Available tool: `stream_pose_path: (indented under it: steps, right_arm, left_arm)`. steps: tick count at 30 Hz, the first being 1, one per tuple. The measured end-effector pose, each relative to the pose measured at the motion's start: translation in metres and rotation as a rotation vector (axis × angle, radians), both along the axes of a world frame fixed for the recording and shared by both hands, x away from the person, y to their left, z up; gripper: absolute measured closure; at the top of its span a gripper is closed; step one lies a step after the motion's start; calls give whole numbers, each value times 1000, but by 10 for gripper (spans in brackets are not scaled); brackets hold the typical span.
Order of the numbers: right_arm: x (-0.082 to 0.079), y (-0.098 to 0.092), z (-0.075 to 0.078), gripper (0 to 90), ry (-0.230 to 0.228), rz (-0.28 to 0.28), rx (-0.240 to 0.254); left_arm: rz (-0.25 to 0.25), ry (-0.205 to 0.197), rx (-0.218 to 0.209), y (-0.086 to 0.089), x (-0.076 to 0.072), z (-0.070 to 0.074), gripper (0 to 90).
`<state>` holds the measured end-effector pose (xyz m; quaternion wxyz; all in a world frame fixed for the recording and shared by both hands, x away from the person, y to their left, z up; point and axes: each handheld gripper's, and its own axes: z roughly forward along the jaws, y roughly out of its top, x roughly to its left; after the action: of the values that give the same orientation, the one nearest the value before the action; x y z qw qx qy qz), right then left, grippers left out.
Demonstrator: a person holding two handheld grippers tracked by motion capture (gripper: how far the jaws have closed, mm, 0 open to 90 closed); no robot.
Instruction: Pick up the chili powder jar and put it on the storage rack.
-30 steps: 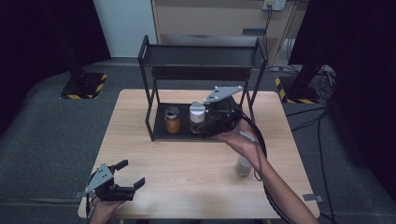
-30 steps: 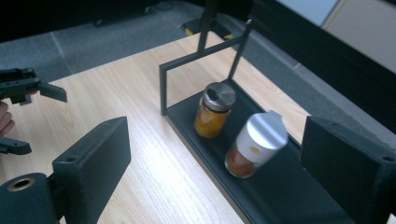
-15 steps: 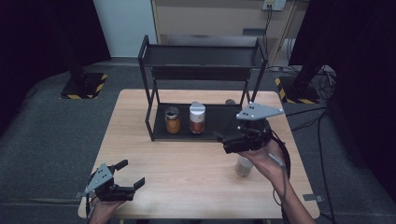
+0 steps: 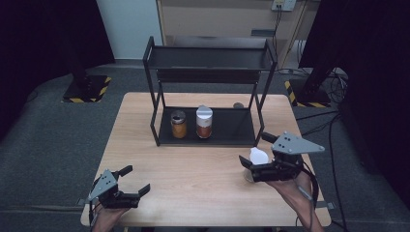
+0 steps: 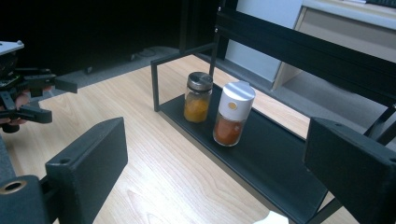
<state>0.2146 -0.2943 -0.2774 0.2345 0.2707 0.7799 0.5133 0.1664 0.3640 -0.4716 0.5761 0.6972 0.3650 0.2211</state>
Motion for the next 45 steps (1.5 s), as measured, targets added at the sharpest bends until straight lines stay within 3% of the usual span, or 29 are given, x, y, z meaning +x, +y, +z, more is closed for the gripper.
stream_pose_path:
  steps: [10,31,36,45]
  right_arm:
    - [-11,-18,-32,68,-36,0,1]
    - [-23,-39,-68,69,-23,-47,-41]
    - [-24,-44,-78,68,-10,-58,-33]
    - [-30,-56,-91,67,-29,-65,-29]
  left_arm:
    - [1,-6,-1,0,-1,0,0]
    - [4,-23,-4,0,-3,0,0]
    - [4,-23,-4,0,-3,0,0]
    - [6,-24,-5,0,-4,0,0]
